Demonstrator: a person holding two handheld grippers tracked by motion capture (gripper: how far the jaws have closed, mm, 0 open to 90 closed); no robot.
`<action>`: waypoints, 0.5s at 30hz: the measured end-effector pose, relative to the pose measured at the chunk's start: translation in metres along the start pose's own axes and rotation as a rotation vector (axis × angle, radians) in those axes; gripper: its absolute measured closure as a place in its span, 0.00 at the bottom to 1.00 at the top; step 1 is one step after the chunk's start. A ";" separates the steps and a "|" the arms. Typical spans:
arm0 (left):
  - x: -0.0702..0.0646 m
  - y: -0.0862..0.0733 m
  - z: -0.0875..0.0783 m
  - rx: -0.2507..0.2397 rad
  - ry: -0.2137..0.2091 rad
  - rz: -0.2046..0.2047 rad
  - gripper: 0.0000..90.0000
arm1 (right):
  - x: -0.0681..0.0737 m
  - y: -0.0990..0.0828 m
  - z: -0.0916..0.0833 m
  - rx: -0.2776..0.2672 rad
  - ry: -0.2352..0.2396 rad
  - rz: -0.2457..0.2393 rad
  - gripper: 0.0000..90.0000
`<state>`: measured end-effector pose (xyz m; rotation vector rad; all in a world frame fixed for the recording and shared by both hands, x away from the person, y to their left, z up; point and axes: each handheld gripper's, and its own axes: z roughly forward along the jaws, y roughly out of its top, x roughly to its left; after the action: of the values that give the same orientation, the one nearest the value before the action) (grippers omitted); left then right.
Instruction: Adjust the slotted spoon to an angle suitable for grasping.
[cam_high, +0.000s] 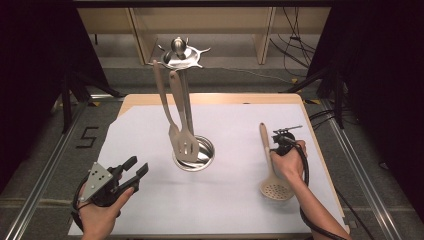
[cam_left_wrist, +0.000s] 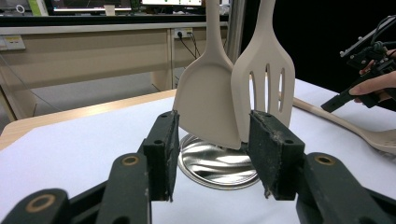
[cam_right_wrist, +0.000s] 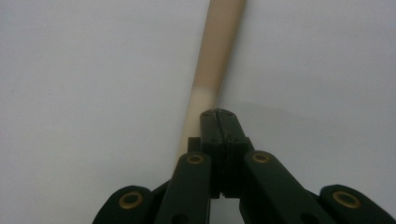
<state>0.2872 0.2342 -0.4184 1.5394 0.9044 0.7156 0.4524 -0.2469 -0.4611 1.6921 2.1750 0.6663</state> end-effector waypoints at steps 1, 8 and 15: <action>0.000 0.000 0.000 0.002 0.000 -0.002 0.59 | 0.000 0.000 0.000 -0.003 -0.001 -0.005 1.00; 0.000 -0.001 0.002 0.004 0.000 -0.003 0.59 | 0.002 0.000 -0.001 0.014 0.013 -0.014 1.00; -0.001 -0.001 0.003 0.011 -0.005 -0.002 0.59 | -0.004 -0.001 0.005 -0.008 0.006 -0.004 1.00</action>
<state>0.2890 0.2318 -0.4201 1.5496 0.9076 0.7063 0.4554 -0.2501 -0.4663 1.6832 2.1764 0.6788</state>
